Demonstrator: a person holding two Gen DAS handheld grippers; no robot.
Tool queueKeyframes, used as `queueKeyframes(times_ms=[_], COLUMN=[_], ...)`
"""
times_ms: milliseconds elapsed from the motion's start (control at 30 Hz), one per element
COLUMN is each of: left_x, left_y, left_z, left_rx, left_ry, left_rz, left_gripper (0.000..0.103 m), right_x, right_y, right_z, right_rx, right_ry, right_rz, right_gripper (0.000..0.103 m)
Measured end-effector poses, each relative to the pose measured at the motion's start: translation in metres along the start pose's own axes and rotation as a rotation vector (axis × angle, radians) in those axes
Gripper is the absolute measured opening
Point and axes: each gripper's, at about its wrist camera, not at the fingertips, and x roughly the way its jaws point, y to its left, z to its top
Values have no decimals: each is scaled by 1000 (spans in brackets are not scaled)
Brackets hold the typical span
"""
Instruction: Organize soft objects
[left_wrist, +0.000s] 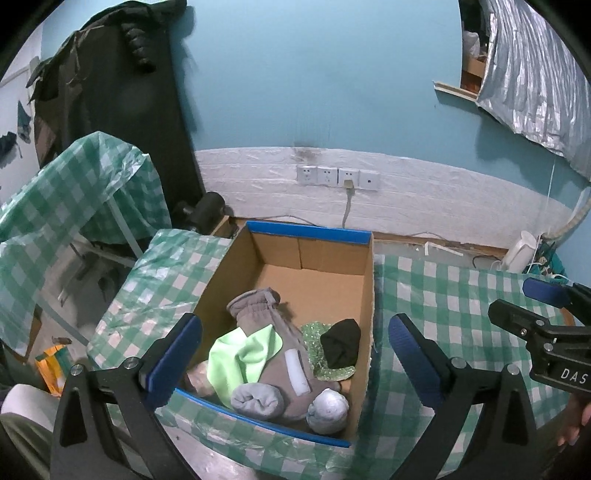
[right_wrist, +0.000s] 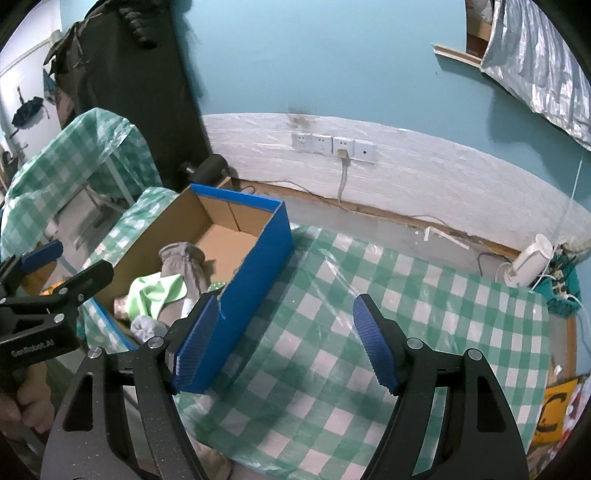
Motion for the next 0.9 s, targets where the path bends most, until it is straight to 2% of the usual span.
queueKeyframes(times_ms=[167,500,900], left_x=[11,20,24], left_y=[-5,-7,-5], left_z=[-1,-2,-2], left_rx=[0,-4,-20], left_ry=[49,82,88], left_rz=[9,13,6], left_gripper=[102,102,102], right_x=[6,8,10], right_y=[-5,-8,-7], right_z=[-2,-3,-3], right_rx=[17,20,20], right_ry=[19,21,21], right_rz=[17,17,24], right_gripper=[75,75,75])
